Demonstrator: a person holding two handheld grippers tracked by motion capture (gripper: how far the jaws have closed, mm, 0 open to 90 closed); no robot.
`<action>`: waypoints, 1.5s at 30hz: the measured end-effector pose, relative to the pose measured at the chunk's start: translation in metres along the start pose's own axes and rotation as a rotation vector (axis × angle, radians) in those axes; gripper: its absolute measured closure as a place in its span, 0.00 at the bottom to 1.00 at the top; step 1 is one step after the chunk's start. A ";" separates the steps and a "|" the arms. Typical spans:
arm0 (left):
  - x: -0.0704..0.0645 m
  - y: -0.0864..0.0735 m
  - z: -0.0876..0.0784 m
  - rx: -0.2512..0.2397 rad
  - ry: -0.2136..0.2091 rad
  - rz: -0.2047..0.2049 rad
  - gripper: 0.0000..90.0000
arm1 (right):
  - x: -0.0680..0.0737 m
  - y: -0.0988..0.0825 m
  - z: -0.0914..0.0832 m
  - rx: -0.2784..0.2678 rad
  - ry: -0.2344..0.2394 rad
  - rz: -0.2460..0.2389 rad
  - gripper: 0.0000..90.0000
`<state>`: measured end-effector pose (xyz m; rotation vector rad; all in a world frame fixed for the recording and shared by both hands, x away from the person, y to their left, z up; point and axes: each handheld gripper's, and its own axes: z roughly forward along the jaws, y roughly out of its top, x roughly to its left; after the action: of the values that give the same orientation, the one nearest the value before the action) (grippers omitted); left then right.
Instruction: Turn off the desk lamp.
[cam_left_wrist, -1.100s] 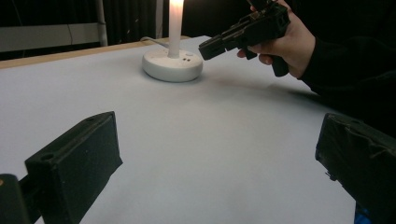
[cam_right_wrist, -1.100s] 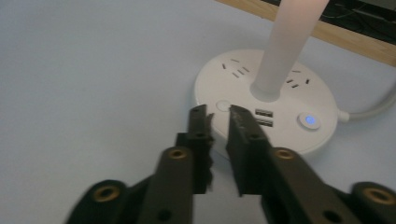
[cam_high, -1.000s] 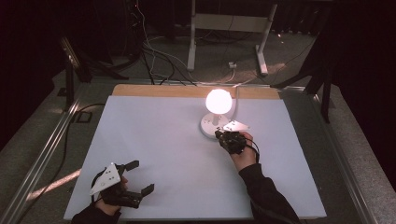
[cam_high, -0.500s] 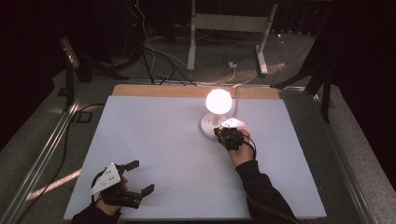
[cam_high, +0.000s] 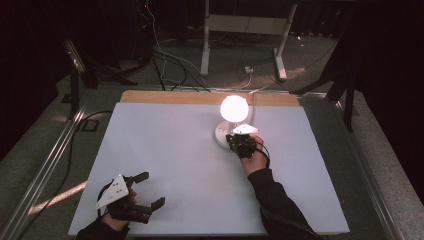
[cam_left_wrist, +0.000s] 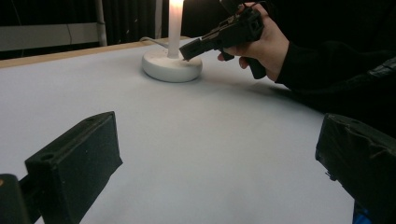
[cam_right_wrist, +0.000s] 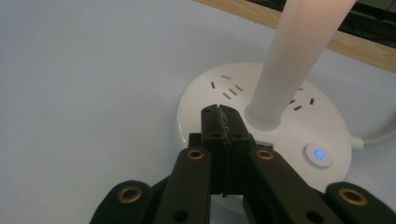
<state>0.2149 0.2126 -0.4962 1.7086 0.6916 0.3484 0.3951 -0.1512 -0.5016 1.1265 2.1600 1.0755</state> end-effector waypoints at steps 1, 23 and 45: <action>0.000 0.000 0.000 0.001 0.000 0.000 0.01 | 0.000 0.000 0.001 0.001 0.001 0.001 1.00; 0.001 0.000 0.000 0.003 -0.001 0.000 0.01 | -0.003 0.002 0.012 0.020 -0.003 0.001 1.00; 0.001 0.000 0.000 0.000 -0.001 0.000 0.01 | 0.001 0.008 0.008 0.014 -0.005 -0.023 1.00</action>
<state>0.2151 0.2132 -0.4961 1.7091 0.6911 0.3473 0.4035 -0.1440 -0.4994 1.1067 2.1749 1.0477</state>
